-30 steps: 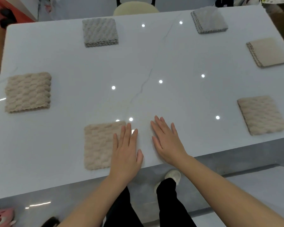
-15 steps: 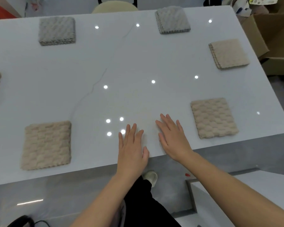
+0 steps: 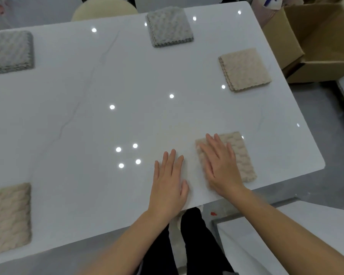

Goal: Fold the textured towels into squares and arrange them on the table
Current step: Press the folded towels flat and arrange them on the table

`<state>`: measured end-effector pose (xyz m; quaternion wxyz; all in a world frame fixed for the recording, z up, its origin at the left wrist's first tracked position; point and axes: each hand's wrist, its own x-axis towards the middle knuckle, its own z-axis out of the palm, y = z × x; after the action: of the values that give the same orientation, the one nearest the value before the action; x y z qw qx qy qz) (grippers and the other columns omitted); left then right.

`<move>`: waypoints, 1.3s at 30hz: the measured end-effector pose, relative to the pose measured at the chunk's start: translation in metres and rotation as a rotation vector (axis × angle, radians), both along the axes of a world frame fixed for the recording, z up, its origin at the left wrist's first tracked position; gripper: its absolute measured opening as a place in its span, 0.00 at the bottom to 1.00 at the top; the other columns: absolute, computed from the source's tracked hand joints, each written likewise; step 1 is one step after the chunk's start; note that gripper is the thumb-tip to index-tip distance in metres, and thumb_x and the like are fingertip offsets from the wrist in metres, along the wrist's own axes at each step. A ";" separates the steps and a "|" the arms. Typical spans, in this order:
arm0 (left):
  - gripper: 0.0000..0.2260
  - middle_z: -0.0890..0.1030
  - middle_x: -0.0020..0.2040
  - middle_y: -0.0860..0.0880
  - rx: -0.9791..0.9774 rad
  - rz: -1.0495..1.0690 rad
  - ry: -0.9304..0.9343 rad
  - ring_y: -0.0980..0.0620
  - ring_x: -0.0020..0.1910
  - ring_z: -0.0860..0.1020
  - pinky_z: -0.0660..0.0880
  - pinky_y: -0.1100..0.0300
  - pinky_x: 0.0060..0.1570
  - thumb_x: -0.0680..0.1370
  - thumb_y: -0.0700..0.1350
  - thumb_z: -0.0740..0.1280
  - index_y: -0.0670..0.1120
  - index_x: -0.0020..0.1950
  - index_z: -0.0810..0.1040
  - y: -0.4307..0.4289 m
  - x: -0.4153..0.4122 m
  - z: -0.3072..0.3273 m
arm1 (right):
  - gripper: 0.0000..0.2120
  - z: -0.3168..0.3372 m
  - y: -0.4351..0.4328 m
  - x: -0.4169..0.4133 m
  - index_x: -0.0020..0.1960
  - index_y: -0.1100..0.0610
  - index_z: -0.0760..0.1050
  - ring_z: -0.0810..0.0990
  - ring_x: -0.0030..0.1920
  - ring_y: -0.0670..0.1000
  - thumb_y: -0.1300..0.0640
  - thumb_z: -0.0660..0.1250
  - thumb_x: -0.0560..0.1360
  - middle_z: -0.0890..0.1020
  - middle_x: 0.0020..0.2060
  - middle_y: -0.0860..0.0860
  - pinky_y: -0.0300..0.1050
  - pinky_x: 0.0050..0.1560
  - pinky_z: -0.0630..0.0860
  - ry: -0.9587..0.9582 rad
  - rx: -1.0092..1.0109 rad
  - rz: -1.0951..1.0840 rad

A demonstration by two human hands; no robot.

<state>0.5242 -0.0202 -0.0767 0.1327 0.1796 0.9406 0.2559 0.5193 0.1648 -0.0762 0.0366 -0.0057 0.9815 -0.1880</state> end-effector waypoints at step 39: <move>0.27 0.44 0.79 0.43 -0.147 0.246 0.045 0.48 0.78 0.43 0.42 0.43 0.74 0.81 0.48 0.47 0.43 0.79 0.47 0.095 0.022 -0.035 | 0.27 -0.037 0.046 0.018 0.78 0.54 0.48 0.44 0.78 0.56 0.50 0.44 0.80 0.47 0.78 0.54 0.64 0.75 0.42 -0.159 0.042 0.147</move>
<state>0.5460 0.0744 -0.1117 0.0921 0.0585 0.9744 0.1967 0.5375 0.2107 -0.1128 0.1280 -0.0618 0.9762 -0.1641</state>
